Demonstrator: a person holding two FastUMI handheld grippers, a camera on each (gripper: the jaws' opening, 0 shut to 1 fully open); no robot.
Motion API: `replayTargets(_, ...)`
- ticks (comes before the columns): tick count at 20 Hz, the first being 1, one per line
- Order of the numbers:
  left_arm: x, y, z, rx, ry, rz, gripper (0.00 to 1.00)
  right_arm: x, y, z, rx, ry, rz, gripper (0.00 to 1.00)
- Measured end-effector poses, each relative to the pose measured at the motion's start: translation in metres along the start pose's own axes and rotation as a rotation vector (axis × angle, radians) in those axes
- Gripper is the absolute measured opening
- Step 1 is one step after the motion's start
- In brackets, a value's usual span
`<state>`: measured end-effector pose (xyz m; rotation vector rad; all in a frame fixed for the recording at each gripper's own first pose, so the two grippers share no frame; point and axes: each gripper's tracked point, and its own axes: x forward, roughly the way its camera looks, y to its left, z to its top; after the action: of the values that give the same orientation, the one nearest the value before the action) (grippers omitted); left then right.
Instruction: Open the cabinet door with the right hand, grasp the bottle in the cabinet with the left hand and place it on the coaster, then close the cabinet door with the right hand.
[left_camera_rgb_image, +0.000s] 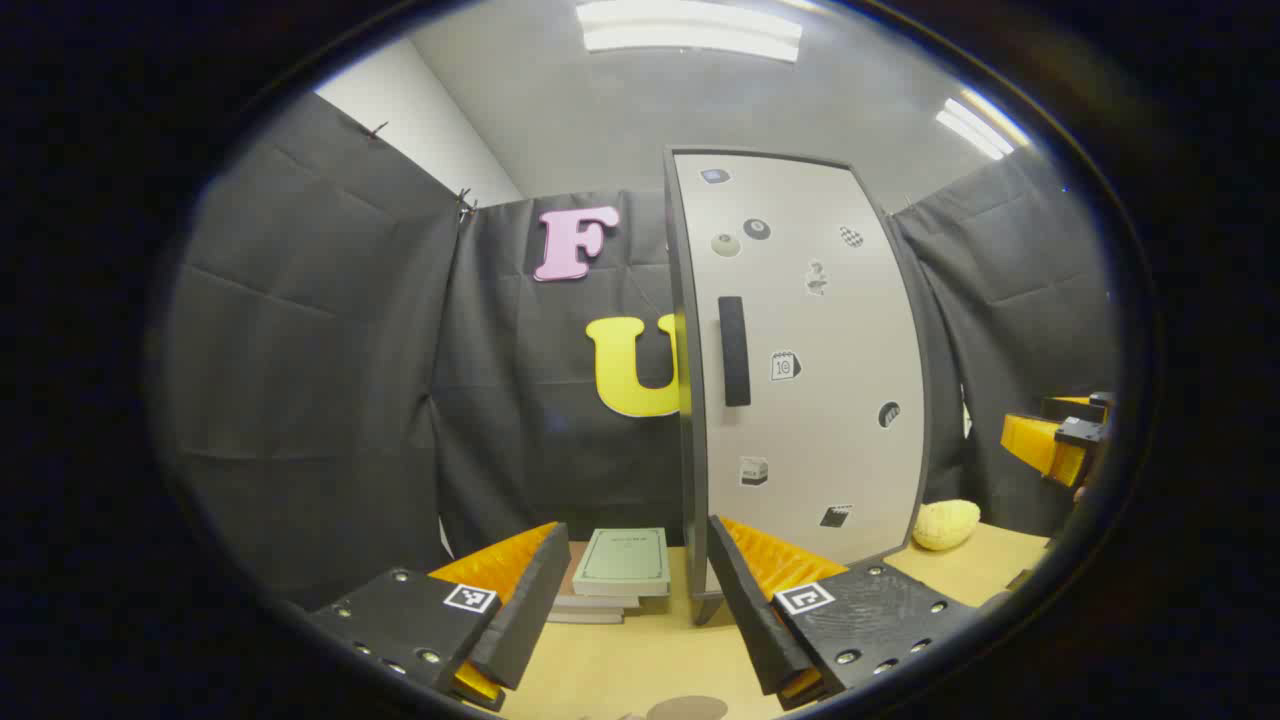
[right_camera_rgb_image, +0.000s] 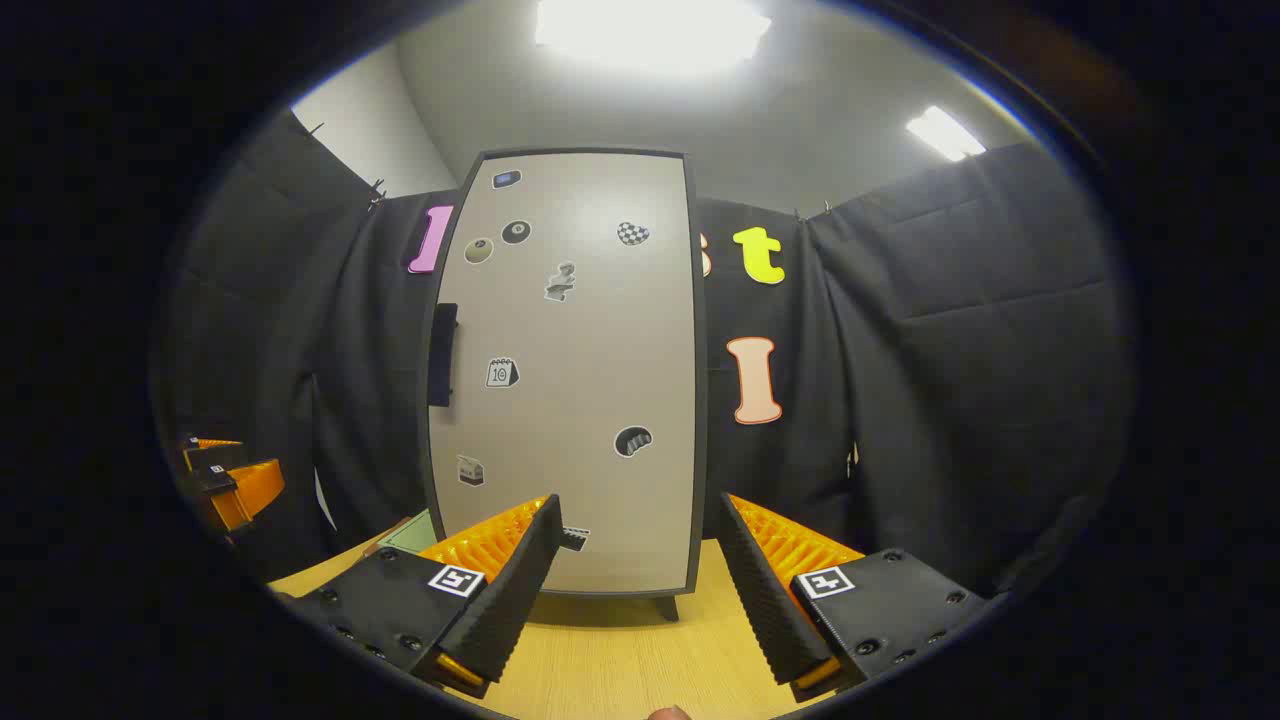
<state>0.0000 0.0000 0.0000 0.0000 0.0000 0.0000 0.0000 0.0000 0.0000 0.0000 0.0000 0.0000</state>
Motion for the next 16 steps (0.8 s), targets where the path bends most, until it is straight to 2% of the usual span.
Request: replayTargets(16, -0.002, 0.013, 0.001, 0.016, -0.009, 0.018, 0.85, 0.004, 0.009, 0.005, 0.002, -0.006, 0.013, 0.98)
